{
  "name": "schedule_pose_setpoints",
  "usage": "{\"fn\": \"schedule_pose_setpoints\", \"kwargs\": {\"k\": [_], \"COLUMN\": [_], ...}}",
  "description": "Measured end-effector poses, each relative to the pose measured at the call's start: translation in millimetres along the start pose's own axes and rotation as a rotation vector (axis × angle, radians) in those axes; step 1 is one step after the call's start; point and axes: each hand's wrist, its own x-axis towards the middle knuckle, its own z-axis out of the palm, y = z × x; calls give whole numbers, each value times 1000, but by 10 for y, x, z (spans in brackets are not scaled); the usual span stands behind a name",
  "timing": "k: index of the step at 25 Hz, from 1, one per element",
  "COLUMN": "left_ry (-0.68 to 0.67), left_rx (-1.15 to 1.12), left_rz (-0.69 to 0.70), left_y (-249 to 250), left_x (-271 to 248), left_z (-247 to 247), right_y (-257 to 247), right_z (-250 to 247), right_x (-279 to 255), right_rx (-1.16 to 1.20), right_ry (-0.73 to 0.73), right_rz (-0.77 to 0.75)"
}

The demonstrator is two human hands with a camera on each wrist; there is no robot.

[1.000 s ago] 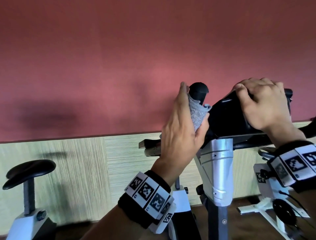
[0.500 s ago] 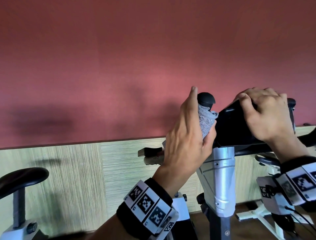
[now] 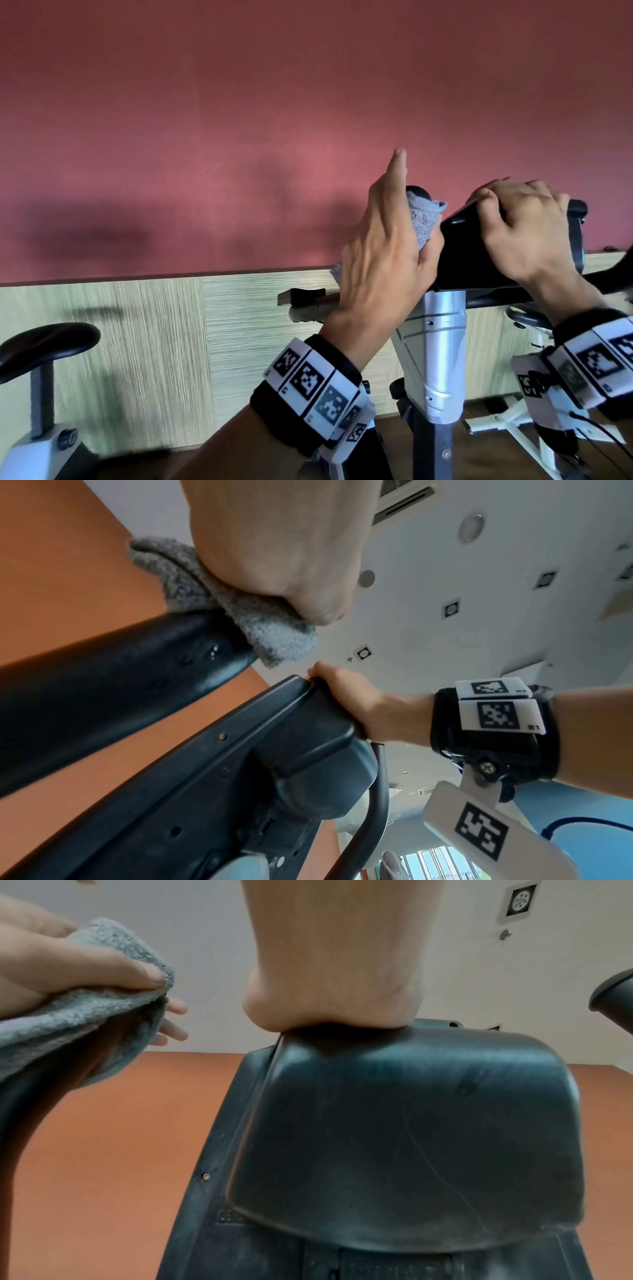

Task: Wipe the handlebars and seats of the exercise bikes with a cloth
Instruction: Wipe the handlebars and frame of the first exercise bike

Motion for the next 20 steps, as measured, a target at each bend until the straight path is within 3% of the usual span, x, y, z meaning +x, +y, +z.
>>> {"fn": "schedule_pose_setpoints", "kwargs": {"k": [7, 13, 20], "left_ry": [-14, -51, -69], "left_rx": [-14, -107, -131], "left_rz": [-58, 75, 112], "left_y": [-116, -143, -192], "left_x": [-307, -60, -89], "left_z": [-22, -21, -28], "right_y": [-18, 23, 33], "right_z": [-25, 11, -16], "right_x": [-6, -21, -9], "right_rx": [-9, -6, 15], "right_ry": [-30, -3, 14], "right_rz": [-3, -16, -21]}}
